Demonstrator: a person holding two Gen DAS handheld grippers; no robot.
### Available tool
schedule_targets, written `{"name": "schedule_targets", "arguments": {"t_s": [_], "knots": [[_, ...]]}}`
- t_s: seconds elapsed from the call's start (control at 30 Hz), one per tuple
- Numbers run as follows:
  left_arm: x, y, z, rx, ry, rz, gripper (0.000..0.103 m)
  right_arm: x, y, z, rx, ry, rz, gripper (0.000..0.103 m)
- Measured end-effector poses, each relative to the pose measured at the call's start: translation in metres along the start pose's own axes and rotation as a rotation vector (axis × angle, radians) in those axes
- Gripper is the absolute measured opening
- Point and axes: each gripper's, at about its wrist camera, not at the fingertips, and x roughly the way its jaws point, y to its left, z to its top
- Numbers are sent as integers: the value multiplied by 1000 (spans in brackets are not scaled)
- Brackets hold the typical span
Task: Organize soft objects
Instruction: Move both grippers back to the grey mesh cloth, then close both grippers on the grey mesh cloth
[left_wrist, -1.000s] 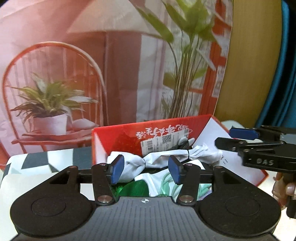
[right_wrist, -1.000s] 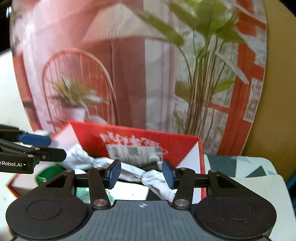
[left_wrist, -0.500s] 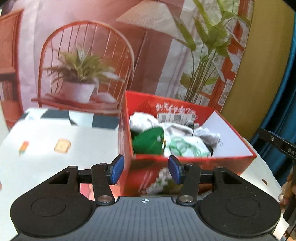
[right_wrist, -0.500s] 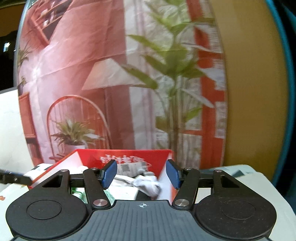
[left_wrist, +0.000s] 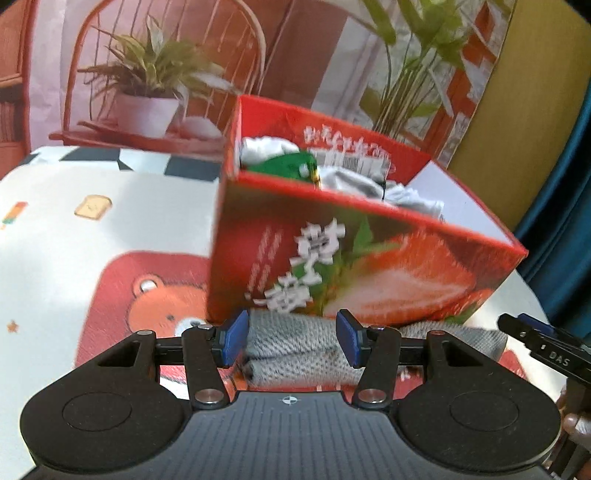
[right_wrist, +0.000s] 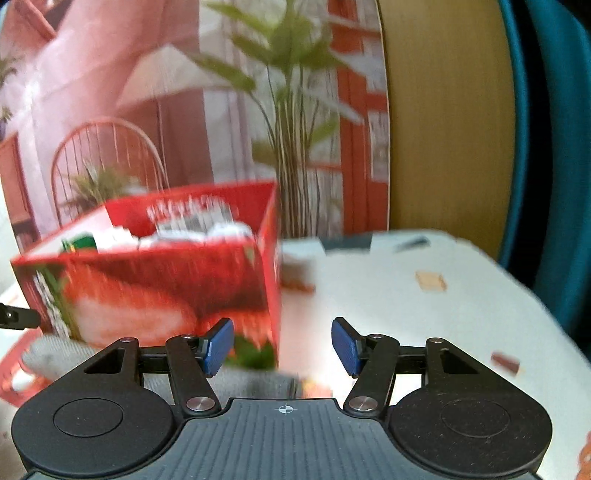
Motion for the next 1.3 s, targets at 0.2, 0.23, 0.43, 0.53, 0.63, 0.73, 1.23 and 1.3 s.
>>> {"name": "schedule_targets", "arguments": {"t_s": [0.2, 0.23, 0.43, 0.53, 0.63, 0.73, 1.23, 1.3], "knots": [[15, 0, -6, 12, 6, 13, 55, 23, 8, -22, -5, 96, 7, 56], [17, 1, -8, 12, 10, 12, 55, 26, 10, -25, -12, 113, 6, 56], [24, 5, -17, -7, 17, 13, 55, 32, 14, -30, -28, 155, 17, 56], [24, 4, -20, 9, 6, 16, 55, 36, 16, -28, -39, 160, 2, 61], [24, 3, -23, 19, 8, 32, 48, 37, 14, -27, -32, 163, 10, 62], [24, 5, -23, 39, 15, 55, 33, 38, 12, -26, -25, 164, 16, 63], [14, 6, -29, 39, 29, 66, 24, 35, 10, -27, -8, 153, 35, 64], [12, 3, -32, 46, 25, 81, 24, 34, 9, -27, -9, 150, 44, 64]]}}
